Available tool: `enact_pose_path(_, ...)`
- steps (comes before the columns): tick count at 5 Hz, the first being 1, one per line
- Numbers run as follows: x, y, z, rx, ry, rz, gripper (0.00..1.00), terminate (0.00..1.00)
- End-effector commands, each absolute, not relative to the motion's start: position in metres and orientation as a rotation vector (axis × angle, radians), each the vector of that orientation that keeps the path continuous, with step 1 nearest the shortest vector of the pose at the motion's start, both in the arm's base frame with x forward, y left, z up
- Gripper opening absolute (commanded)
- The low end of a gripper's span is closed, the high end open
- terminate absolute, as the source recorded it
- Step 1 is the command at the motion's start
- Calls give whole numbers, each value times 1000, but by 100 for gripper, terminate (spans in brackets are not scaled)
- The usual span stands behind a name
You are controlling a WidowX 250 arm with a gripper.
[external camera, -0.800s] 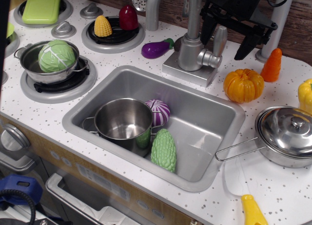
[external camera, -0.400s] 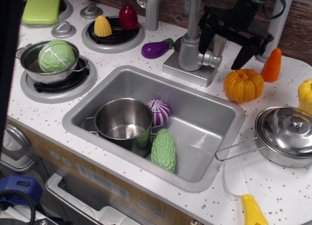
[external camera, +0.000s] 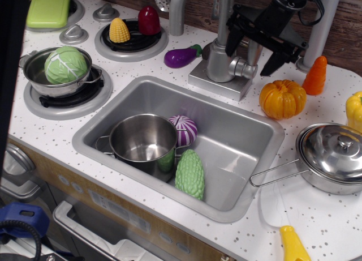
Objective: Turn lever vertical to front
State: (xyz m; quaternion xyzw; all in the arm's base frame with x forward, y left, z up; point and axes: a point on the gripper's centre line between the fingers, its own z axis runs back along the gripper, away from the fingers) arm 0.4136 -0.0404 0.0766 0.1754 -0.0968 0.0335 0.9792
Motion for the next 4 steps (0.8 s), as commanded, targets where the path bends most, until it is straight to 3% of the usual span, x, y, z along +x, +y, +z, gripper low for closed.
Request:
enact_pose_path(1,422,-44,109,335,-304,76,100,0)
enact_pose_path(4,442,-33,107,261,-320,40,100,0)
